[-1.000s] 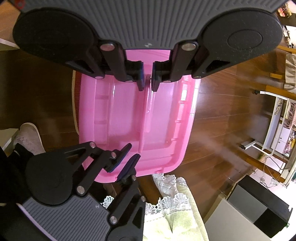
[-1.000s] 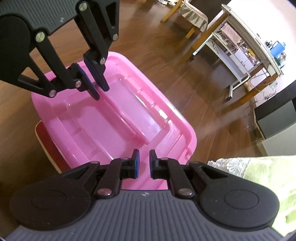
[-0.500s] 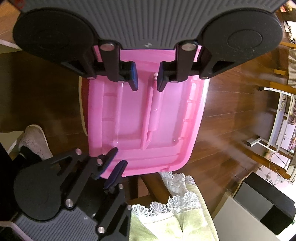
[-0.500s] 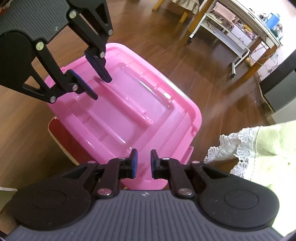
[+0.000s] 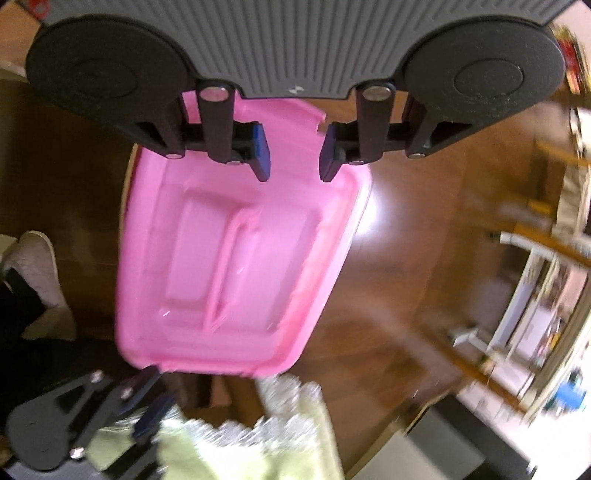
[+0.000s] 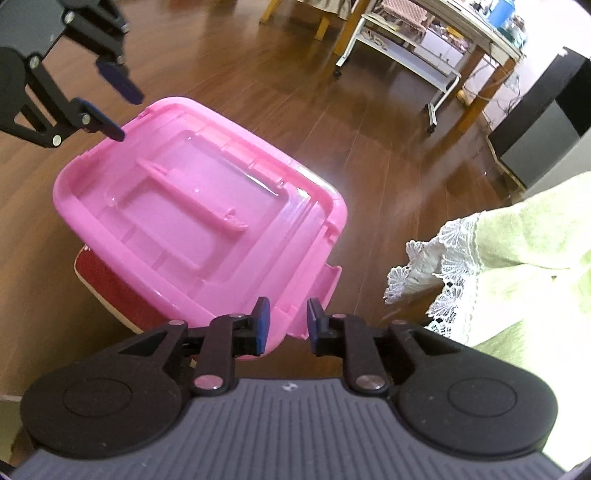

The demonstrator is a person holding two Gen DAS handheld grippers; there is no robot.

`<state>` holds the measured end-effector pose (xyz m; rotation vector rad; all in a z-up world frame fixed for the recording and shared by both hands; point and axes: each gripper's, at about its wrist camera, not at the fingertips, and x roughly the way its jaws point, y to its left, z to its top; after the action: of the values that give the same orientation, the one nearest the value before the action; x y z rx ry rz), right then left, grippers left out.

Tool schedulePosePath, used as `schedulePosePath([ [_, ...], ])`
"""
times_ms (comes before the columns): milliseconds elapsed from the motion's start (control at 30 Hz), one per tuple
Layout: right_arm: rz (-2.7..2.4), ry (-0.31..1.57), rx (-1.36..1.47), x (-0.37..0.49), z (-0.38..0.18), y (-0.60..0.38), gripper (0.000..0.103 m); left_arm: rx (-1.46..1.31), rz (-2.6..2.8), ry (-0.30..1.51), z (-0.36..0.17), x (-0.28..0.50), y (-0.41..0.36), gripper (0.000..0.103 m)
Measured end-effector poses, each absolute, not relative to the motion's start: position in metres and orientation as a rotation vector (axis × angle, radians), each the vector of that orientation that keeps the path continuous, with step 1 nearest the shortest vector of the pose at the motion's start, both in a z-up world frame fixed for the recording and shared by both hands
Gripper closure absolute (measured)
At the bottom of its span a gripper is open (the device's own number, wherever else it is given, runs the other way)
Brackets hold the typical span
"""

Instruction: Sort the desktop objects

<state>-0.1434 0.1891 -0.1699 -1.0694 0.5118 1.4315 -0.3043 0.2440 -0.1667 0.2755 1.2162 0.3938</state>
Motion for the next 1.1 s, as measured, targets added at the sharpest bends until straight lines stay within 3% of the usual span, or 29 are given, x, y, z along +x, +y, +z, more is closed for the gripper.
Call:
schedulePosePath([
  [333, 1.457, 0.637, -1.043, -0.146, -0.180, 0.201, 0.086, 0.104, 0.413, 1.204, -0.174, -0.314, 0.258, 0.067],
  [467, 1.452, 0.641, -1.050, -0.147, -0.183, 0.204, 0.081, 0.030, 0.427, 1.193, -0.172, -0.321, 0.264, 0.067],
  [1100, 1.427, 0.681, -1.022, -0.145, -0.181, 0.210, 0.080, 0.056, 0.434, 1.204, -0.174, -0.316, 0.266, 0.067],
])
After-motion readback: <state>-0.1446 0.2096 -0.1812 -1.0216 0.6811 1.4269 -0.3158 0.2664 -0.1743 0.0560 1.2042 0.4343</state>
